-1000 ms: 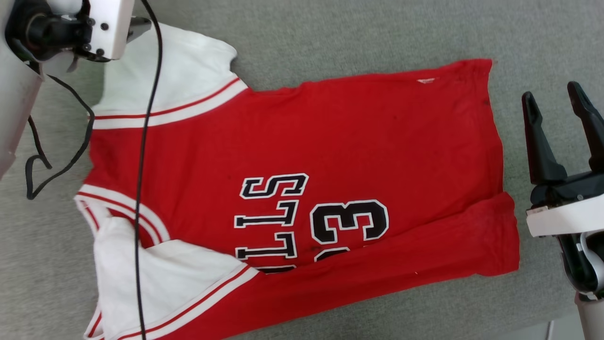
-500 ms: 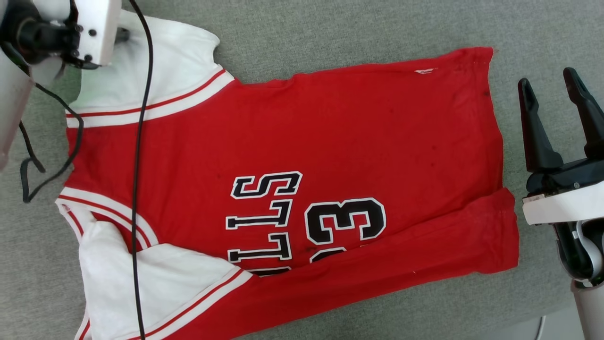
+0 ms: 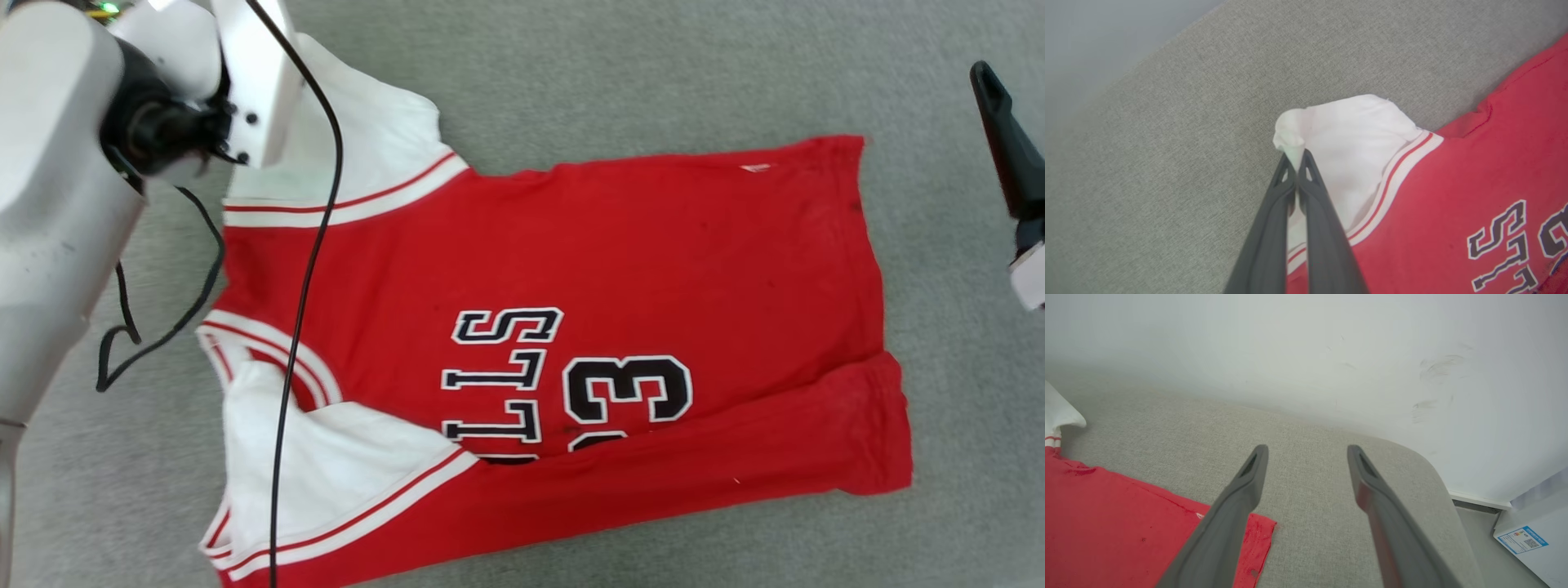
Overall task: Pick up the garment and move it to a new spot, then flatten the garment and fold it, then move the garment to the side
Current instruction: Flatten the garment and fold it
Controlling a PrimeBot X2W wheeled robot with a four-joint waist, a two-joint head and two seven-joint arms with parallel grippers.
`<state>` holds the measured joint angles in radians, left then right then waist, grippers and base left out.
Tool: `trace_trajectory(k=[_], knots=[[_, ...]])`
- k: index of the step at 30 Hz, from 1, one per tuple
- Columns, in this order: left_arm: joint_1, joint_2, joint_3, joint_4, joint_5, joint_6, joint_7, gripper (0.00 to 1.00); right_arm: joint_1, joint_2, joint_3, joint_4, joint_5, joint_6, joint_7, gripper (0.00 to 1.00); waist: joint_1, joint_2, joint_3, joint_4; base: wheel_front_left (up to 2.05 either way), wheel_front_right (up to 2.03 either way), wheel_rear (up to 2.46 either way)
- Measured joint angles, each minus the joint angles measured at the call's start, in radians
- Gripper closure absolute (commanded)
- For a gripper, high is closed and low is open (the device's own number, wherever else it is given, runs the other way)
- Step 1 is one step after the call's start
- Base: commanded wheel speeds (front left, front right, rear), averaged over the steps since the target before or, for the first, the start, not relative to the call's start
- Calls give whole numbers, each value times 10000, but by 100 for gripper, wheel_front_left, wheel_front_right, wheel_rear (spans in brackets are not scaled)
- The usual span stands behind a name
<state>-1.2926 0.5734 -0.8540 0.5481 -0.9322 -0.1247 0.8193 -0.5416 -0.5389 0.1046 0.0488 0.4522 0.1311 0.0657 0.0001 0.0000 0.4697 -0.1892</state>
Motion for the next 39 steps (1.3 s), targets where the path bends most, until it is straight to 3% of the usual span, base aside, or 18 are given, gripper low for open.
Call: trace_trajectory(k=[6, 12, 16, 31, 32, 33, 39], knots=[[348, 4, -247, -988, -132, -33, -546, 100, -1005, -1379, 1271, 608, 1204, 0, 2621, 0, -1, 0, -394, 593, 0, 0, 0], [650, 128, -435, -1814, -213, -35, -1053, 100, -1732, -2203, 2734, 1413, 2385, 0, 5331, 0, -1, 0, -516, 1106, 0, 0, 0], [700, 119, -529, -2182, -211, -42, -1287, 100, -2139, -2665, 3467, 1868, 2824, 0, 6562, 0, -1, 0, -400, 1404, 0, 0, 0], [327, -127, -817, -2412, -219, -42, -1741, 100, -3145, -2439, 4869, 3561, 3666, -29, 6932, 0, -1, 0, 543, 2118, 0, 0, 0], [327, -127, -840, -2382, -230, -42, -1776, 100, -3163, -2495, 4949, 3597, 3745, -35, 6930, 79, -1, 0, 561, 2126, 0, 0, 0], [324, -113, -855, -2349, -238, -42, -1812, 100, -3196, -2527, 5035, 3611, 3781, -35, 6872, 100, -1, 0, 566, 2119, 0, 0, 0], [327, -13, -986, -2077, -449, -42, -2136, 100, -3259, -2389, 5242, 4088, 3856, 4, 5545, 100, -1, 0, 316, 2004, 0, 0, 0]])
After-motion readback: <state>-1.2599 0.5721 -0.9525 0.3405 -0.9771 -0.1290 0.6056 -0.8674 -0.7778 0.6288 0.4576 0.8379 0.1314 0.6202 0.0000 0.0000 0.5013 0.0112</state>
